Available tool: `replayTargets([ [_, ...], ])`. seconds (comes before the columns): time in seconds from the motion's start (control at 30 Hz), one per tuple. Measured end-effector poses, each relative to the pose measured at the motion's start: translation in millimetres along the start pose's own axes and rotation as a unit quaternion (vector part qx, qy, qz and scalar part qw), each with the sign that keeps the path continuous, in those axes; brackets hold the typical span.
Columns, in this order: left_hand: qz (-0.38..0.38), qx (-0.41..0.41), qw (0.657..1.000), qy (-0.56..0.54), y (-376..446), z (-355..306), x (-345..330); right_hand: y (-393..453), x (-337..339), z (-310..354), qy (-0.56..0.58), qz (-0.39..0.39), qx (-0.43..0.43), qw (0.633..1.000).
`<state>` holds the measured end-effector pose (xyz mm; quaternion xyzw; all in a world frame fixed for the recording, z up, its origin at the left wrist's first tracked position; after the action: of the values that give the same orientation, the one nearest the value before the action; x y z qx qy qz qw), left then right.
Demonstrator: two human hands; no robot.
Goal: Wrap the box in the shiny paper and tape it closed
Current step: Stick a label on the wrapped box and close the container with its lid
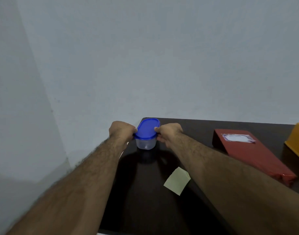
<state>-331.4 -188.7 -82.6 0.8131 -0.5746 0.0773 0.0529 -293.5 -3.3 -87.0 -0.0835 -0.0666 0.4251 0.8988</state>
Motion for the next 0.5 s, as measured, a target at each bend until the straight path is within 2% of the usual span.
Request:
replayTargets([
  [0.37, -0.012, -0.008, 0.998, 0.062, 29.7, -15.8, -47.2, 61.9, -12.8, 17.3, -0.052, 0.006, 0.036, 0.998],
  [0.5, -0.005, -0.097, 0.983, 0.158, 6.4, -31.1, -41.8, 58.0, -2.9, 27.7, -0.093, 0.009, 0.049, 0.994],
])
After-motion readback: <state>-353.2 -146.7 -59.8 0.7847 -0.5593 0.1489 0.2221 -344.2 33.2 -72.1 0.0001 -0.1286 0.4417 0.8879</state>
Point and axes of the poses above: each hand's wrist, its own y-axis towards the middle knuckle, its own x-axis out of the back of the hand, z = x × y, the point moved 2 cm from there along y, towards the middle knuckle, and after that the axes turned 8 degrees about -z, right-handed, at the moved point
